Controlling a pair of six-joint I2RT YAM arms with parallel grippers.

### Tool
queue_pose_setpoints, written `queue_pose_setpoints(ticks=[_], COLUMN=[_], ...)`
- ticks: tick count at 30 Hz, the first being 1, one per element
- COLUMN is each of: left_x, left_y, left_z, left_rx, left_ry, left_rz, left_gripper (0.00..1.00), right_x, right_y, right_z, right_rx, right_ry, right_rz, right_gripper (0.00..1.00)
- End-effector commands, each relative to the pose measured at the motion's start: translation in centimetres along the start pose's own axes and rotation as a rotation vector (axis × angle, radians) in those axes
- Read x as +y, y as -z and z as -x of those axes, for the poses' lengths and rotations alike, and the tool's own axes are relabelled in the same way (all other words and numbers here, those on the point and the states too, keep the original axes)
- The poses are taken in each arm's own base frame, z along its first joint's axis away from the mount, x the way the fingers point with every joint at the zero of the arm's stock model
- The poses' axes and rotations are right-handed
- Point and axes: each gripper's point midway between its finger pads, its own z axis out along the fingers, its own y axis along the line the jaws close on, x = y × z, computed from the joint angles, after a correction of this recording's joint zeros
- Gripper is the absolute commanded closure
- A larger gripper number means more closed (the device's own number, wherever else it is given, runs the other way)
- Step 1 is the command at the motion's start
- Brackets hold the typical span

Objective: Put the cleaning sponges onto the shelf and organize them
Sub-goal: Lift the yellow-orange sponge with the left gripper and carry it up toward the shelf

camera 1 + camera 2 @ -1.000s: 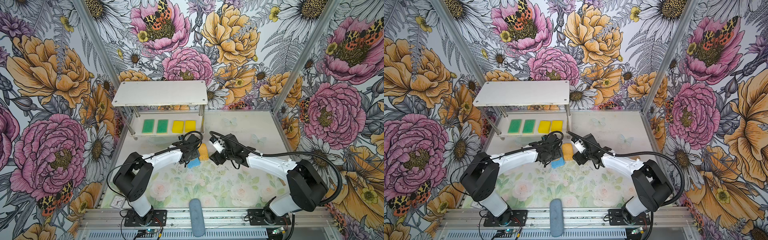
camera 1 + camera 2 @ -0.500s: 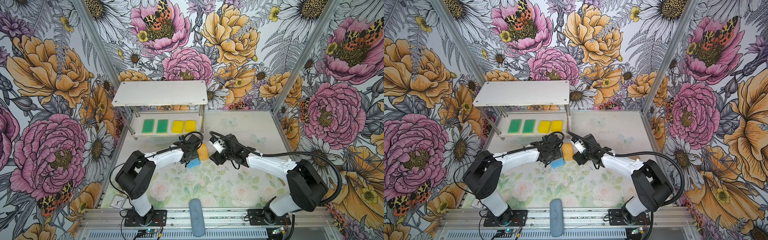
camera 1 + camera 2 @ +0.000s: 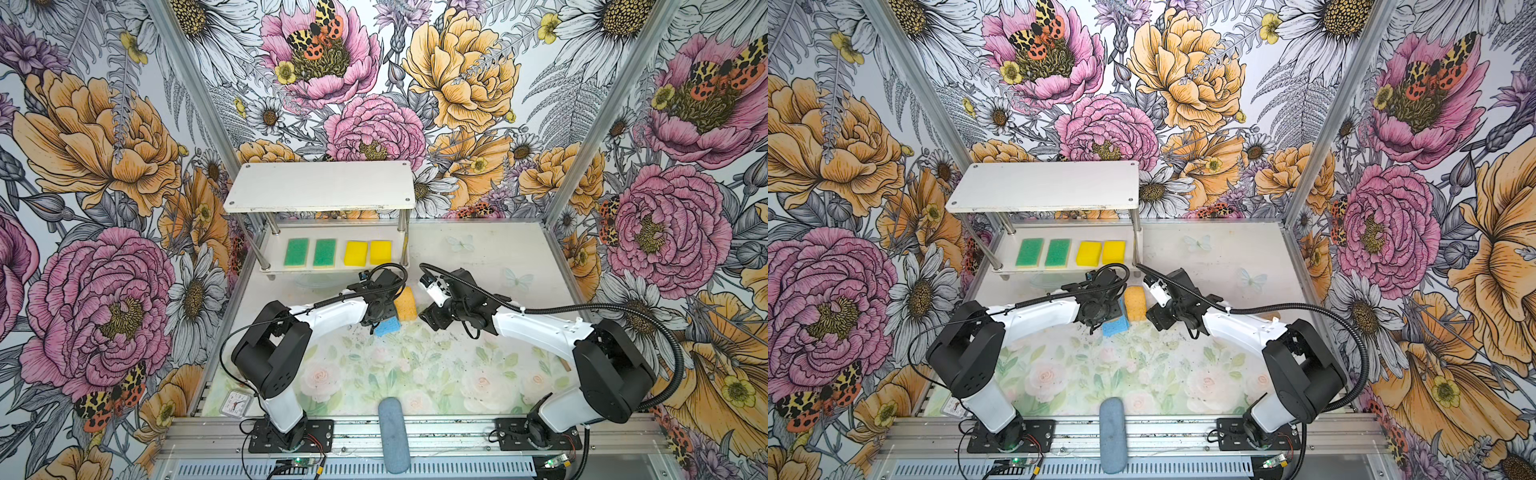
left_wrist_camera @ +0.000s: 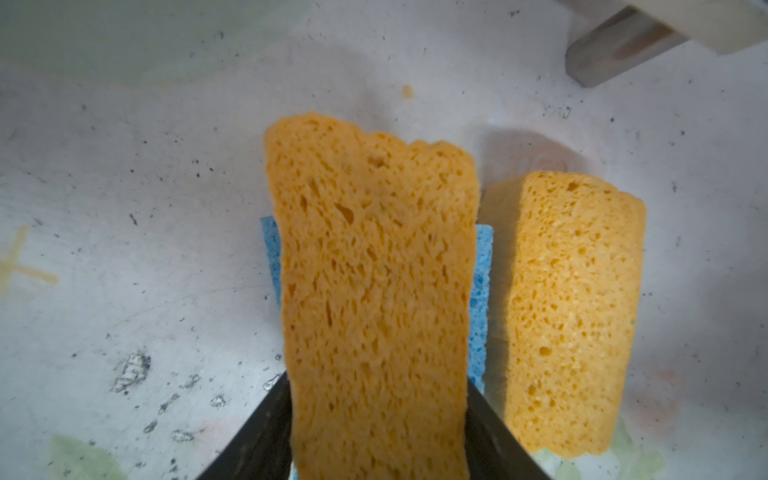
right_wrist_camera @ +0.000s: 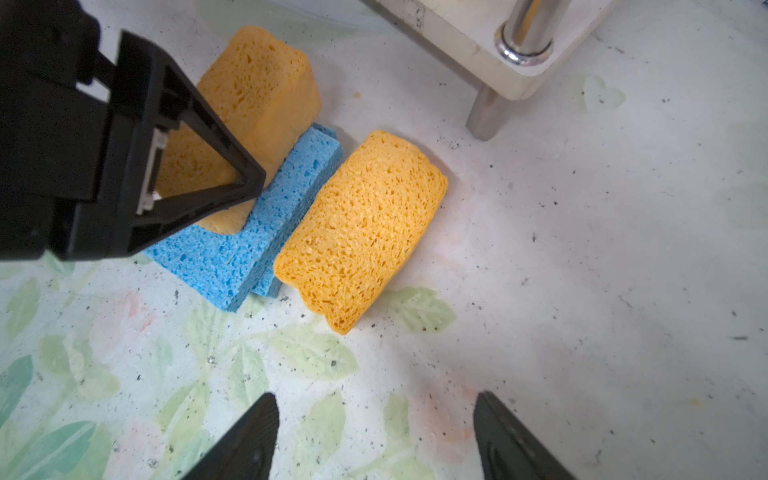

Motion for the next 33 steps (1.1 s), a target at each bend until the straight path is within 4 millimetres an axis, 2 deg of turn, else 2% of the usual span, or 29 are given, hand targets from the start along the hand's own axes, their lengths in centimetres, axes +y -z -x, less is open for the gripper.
queue_pose_setpoints(ticks=[1, 8, 14, 33], left_x=[-0.1, -0.8, -1.3, -3.4], left_y=[0.3, 0.6, 1.8, 6.0], left_z=[0.8, 1.0, 1.7, 2.7], left_rx=[-0.035, -0.047, -0.092, -0.103], left_ry=[-0.019, -0.079, -0.133, -0.199], left_rz=[0.01, 0.001, -0.011, -0.132], left_gripper=[0.47, 0.53, 0.57, 0.58], right_x=[-0.3, -0.6, -0.7, -0.6], right_y=[0.5, 0.6, 1.0, 0.1], right_z=[1.0, 1.1, 1.6, 2.4], right_rx=[-0.039, -0.043, -0.057, -0.054], right_ry=[-0.006, -0.005, 0.0, 0.002], right_rz=[-0.018, -0.036, -0.044, -0.022], right_gripper=[0.23, 0.24, 0.23, 0.24])
